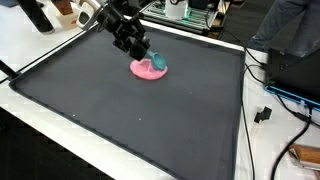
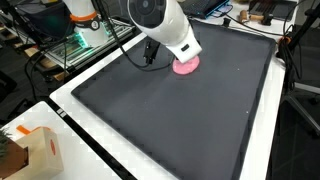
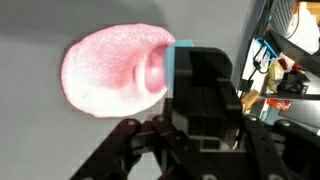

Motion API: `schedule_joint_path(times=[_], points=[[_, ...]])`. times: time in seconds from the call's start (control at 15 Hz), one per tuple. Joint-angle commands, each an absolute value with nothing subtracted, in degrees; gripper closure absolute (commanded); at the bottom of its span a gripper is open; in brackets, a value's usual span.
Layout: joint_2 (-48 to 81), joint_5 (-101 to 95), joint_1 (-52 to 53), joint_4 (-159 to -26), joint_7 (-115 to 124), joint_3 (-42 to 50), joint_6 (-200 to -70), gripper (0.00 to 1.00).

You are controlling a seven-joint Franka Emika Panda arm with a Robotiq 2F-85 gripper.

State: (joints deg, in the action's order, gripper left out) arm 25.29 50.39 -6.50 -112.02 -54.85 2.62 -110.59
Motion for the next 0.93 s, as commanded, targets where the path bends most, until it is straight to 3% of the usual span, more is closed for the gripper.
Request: schedule_joint_path(times=[0.0,0.87], points=[[19.0,46.9,-5.2,-115.4,-51.8,1.7,-111.5,0.75],[3.2,23.1,1.8,-120.3,-24.1,-1.9,-124.5,0.75]])
